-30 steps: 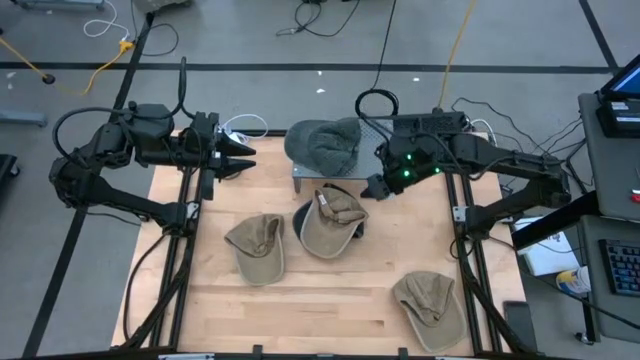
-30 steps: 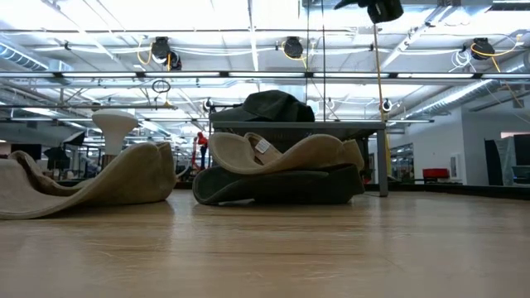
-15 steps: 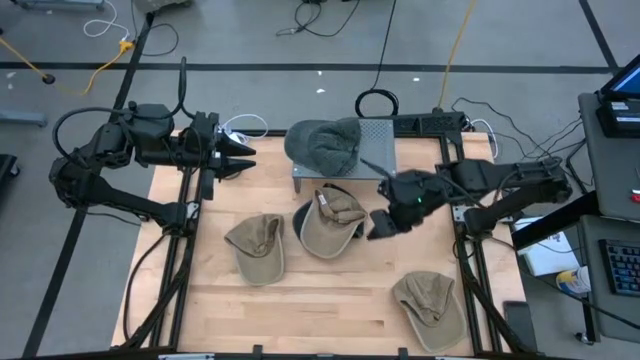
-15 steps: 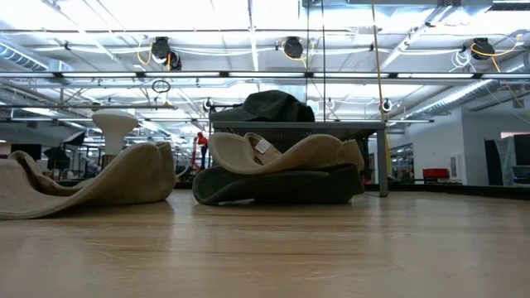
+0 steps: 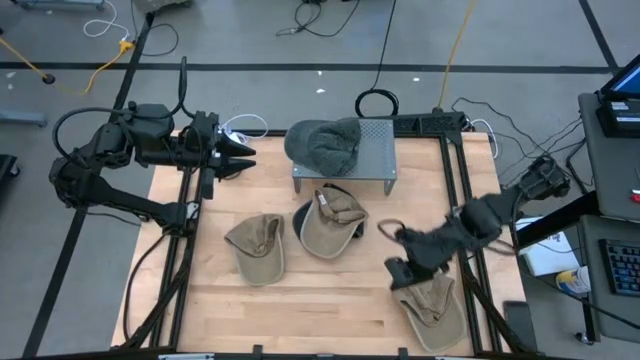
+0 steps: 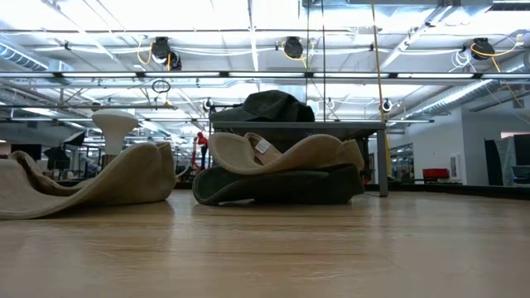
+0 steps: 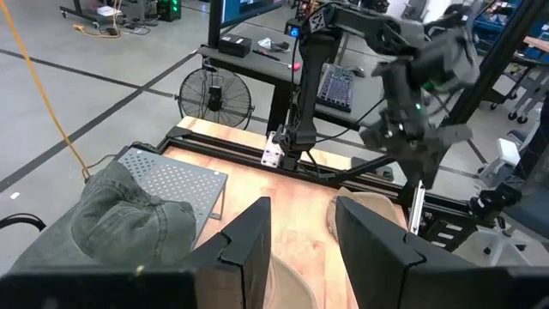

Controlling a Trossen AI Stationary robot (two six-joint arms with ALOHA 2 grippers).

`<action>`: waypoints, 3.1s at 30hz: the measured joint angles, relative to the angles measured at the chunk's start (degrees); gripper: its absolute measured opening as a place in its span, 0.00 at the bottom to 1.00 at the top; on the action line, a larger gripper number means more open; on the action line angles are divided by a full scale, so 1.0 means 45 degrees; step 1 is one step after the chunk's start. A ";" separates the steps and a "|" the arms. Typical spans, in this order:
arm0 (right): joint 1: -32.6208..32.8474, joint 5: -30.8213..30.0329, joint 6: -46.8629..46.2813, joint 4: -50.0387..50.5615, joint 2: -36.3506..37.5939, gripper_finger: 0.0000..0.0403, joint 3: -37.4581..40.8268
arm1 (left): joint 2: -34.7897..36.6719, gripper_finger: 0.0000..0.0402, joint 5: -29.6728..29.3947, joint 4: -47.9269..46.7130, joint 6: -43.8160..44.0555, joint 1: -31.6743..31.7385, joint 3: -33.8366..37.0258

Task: Pick & Place hat
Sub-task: Put the bottom right brown cap on the shelf

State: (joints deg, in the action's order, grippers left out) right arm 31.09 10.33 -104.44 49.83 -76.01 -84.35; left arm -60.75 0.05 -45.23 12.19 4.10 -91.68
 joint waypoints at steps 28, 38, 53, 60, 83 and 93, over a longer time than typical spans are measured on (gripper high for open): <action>0.2827 -0.1356 -0.1442 0.4059 -0.4508 0.28 -0.3207 | 0.0001 0.34 0.0001 0.0000 0.0466 -0.0005 0.0000; 0.3704 -0.1279 -0.1930 0.5920 -0.6112 0.20 -0.4403 | 0.0000 0.34 0.0327 0.0000 0.0753 -0.0013 0.0000; 0.4120 -0.0787 -0.3128 0.1331 -0.6261 0.20 0.0061 | 0.0000 0.34 0.0345 0.0000 0.0797 -0.0005 0.0000; 0.4120 -0.0287 -0.3536 0.1280 -0.6261 0.20 0.0941 | 0.0000 0.34 0.0952 0.0000 0.0811 0.0000 0.0000; 0.4134 0.0370 -0.3902 0.0259 -0.6246 0.15 0.2674 | 0.0000 0.34 0.1356 -0.0015 0.0850 -0.0010 0.0000; 0.4104 0.0721 -0.3215 0.0134 -0.6125 0.02 0.2628 | 0.0000 0.34 0.1355 -0.0190 0.0806 -0.0002 0.0000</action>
State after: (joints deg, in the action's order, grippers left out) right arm 49.56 13.57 -118.91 50.43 -103.57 -72.52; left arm -60.75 6.15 -46.09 15.81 4.09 -91.68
